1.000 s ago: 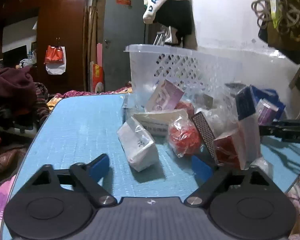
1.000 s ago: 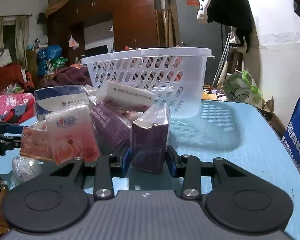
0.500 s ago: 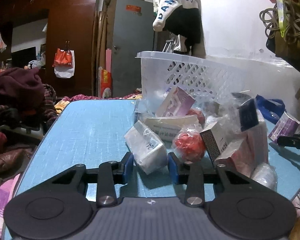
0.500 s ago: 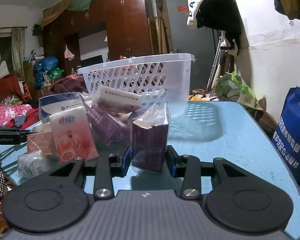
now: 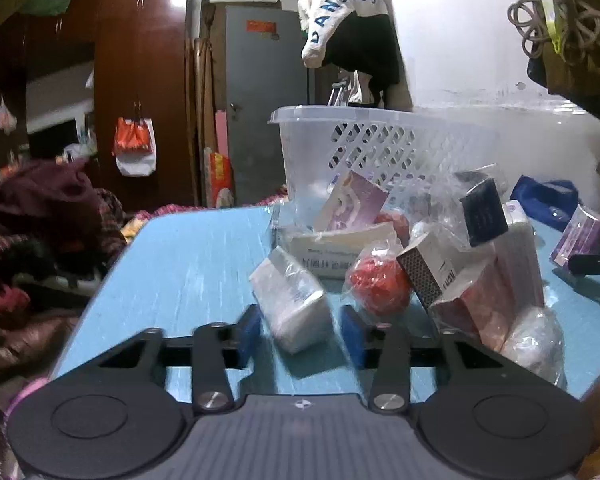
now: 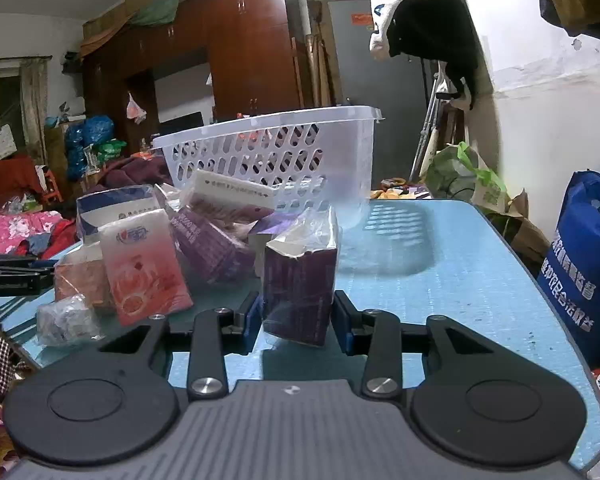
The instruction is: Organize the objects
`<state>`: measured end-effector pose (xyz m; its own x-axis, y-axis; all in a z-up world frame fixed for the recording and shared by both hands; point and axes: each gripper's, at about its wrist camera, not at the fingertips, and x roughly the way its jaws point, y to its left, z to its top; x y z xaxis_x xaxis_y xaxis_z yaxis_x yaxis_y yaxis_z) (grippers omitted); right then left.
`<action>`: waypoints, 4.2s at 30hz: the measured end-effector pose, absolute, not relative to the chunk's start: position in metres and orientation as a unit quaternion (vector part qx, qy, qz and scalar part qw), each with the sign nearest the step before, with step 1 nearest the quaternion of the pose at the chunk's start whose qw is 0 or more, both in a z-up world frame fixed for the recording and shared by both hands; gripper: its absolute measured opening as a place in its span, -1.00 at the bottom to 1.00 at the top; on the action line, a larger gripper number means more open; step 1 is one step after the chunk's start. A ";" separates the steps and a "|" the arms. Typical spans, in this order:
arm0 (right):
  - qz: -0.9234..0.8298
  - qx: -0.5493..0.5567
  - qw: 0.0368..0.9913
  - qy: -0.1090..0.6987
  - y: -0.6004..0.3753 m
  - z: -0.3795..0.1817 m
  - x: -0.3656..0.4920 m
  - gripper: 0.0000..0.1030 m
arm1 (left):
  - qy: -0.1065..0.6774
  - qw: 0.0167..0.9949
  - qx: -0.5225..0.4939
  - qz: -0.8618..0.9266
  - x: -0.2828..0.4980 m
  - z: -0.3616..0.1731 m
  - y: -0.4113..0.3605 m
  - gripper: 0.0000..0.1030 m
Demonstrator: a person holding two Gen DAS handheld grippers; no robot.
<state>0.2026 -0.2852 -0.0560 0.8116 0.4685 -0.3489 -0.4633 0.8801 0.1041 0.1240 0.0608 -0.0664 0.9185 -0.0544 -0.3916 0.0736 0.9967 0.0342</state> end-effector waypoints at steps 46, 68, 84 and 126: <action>0.256 -0.094 0.952 0.140 -0.191 0.072 0.353 0.10 | 0.097 0.991 -0.009 -0.095 0.281 0.062 0.032 0.41; 0.315 0.032 0.936 0.154 -0.263 -0.042 0.192 1.00 | 0.072 0.986 -0.062 -0.135 0.087 -0.046 0.057 0.58; 0.271 0.026 0.951 0.147 -0.259 -0.053 0.188 0.98 | 0.142 0.980 0.030 -0.138 0.073 -0.085 -0.006 0.58; 0.335 -0.029 0.923 0.186 -0.203 -0.060 0.202 0.15 | 0.121 0.990 0.025 -0.066 0.056 -0.082 0.046 -0.08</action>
